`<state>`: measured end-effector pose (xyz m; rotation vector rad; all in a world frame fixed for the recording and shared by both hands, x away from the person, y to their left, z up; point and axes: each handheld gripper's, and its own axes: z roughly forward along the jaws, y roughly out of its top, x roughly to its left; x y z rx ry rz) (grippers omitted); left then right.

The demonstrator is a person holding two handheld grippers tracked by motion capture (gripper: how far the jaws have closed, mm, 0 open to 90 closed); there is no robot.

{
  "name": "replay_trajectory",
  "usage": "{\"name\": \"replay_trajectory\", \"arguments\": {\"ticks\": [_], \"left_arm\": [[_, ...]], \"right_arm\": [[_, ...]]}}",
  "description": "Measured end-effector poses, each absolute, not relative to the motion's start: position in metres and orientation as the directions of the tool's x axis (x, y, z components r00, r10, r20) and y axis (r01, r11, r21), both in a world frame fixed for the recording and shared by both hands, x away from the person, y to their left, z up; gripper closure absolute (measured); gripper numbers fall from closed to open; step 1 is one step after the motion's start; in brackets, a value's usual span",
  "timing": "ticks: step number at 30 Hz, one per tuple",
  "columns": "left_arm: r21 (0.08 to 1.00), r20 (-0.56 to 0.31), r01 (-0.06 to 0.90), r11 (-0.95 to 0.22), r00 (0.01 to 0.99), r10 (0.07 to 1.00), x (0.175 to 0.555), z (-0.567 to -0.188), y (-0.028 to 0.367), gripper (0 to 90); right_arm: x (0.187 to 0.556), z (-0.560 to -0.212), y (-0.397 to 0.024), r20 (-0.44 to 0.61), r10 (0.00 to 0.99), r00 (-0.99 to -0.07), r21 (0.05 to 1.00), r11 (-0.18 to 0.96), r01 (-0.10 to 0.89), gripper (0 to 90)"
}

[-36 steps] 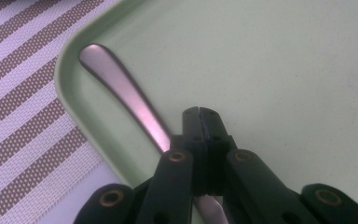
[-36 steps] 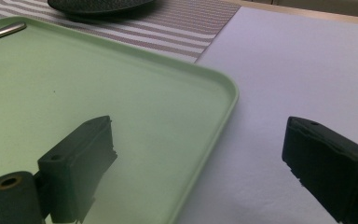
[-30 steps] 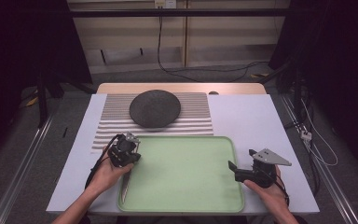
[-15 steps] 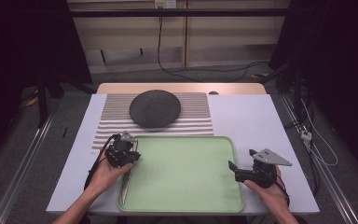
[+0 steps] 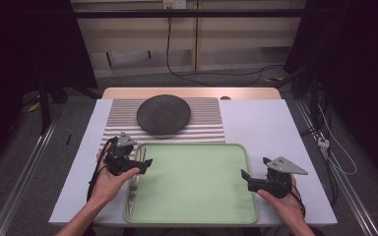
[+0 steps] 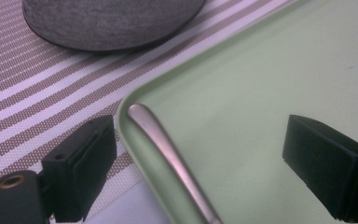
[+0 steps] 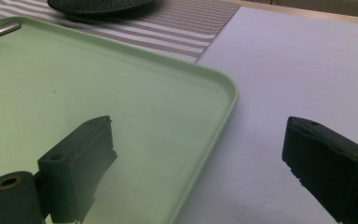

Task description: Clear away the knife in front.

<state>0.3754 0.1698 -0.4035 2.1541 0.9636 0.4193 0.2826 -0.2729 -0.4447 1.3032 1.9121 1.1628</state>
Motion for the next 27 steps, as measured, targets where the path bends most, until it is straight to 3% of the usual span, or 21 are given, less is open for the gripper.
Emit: {"name": "replay_trajectory", "arguments": {"ticks": [5,21,27], "left_arm": [[0.744,0.039,0.465,-0.48,0.687,0.726,0.363,-0.4,0.172,6.5],[0.8,-0.048,0.501,-0.33,0.601,0.798,0.343,-0.419,0.21,7.2],[0.803,-0.053,0.502,-0.322,0.599,0.799,0.341,-0.425,0.214,7.6]], "right_arm": [[0.282,-0.445,-0.274,0.031,0.924,-0.381,0.879,0.156,0.451,9.4],[0.282,-0.444,-0.274,0.03,0.926,-0.376,0.879,0.154,0.45,9.4],[0.281,-0.444,-0.276,0.032,0.93,-0.367,0.881,0.147,0.449,9.4]]}}
